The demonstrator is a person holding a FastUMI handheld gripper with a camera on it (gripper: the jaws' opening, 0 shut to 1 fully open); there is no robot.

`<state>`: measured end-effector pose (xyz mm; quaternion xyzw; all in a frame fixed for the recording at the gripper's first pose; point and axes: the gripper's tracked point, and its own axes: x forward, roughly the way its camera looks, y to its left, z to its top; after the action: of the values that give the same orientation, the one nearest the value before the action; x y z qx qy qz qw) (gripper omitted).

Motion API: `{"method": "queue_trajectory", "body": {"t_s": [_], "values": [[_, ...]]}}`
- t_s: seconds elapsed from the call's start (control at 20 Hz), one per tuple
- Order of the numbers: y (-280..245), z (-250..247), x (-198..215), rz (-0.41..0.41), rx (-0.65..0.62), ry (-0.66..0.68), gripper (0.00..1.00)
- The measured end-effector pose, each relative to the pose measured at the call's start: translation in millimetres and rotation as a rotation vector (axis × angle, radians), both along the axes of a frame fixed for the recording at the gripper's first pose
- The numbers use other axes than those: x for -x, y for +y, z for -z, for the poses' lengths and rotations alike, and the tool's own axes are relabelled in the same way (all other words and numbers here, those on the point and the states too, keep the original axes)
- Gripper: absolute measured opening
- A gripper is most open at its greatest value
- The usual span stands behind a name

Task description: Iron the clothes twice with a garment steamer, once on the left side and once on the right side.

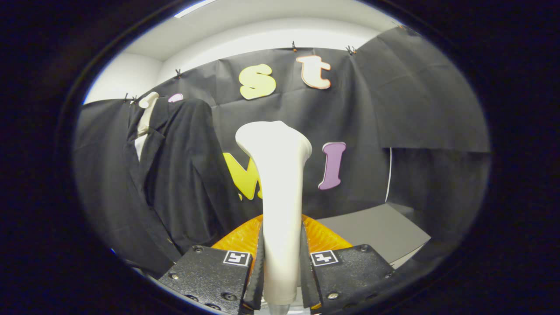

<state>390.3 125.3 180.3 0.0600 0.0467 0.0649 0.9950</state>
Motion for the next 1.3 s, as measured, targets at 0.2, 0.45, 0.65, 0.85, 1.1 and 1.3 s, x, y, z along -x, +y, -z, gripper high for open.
{"method": "queue_trajectory", "body": {"t_s": [0.2,0.45,0.65,0.85,1.1,1.3], "values": [[55.8,-52.2,22.5,-0.030,0.010,-0.088,0.37],[115.8,-103.3,29.7,-0.039,0.023,-0.156,0.37],[160.5,-134.9,20.9,-0.039,0.039,-0.199,0.37],[199.2,-137.2,9.2,-0.066,0.060,-0.189,0.37],[231.8,-119.3,-0.9,-0.099,0.091,-0.156,0.37],[236.1,-100.8,-1.8,-0.106,0.088,-0.134,0.37]]}}
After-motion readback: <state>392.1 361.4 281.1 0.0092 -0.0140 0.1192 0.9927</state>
